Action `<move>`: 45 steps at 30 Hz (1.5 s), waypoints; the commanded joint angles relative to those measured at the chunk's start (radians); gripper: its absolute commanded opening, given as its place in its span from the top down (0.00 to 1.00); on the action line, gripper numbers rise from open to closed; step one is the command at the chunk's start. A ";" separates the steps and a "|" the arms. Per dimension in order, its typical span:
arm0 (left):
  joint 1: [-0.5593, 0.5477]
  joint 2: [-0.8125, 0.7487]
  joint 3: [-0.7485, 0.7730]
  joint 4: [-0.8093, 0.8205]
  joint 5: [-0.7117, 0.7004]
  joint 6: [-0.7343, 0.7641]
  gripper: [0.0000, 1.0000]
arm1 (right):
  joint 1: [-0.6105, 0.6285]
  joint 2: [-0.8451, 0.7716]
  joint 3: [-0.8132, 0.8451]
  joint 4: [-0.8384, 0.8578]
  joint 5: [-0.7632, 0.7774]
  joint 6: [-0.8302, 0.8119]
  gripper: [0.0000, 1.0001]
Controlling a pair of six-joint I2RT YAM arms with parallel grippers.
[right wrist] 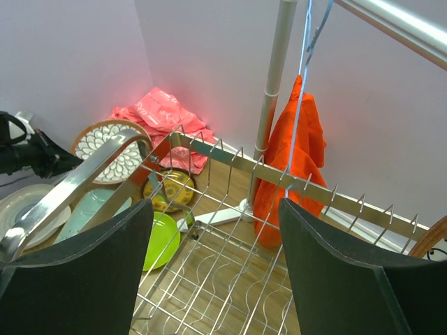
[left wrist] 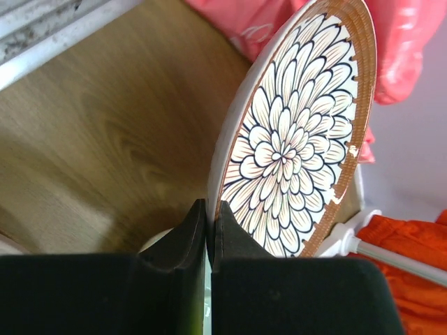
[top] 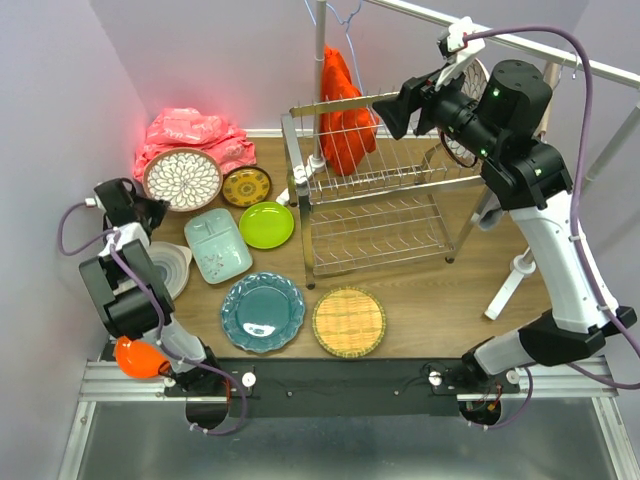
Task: Load the plates into the dish rack
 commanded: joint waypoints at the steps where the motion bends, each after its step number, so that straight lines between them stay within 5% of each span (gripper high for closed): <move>1: 0.040 -0.145 0.022 0.115 0.098 0.003 1.00 | 0.005 -0.041 -0.025 0.020 -0.005 0.013 0.20; 12: 0.044 -0.422 0.003 -0.021 0.270 0.101 1.00 | 0.003 -0.041 -0.016 0.010 -0.106 0.088 0.20; 18: 0.018 -0.504 0.025 0.002 0.303 0.008 1.00 | 0.005 0.008 0.056 -0.036 -0.171 0.132 0.21; 36: -0.118 -0.545 0.345 0.062 0.328 -0.195 1.00 | 0.005 0.140 0.157 -0.057 -0.346 0.312 0.23; 45: -0.331 -0.513 0.465 0.062 0.228 -0.222 1.00 | 0.005 0.272 0.346 -0.059 -0.415 0.433 0.23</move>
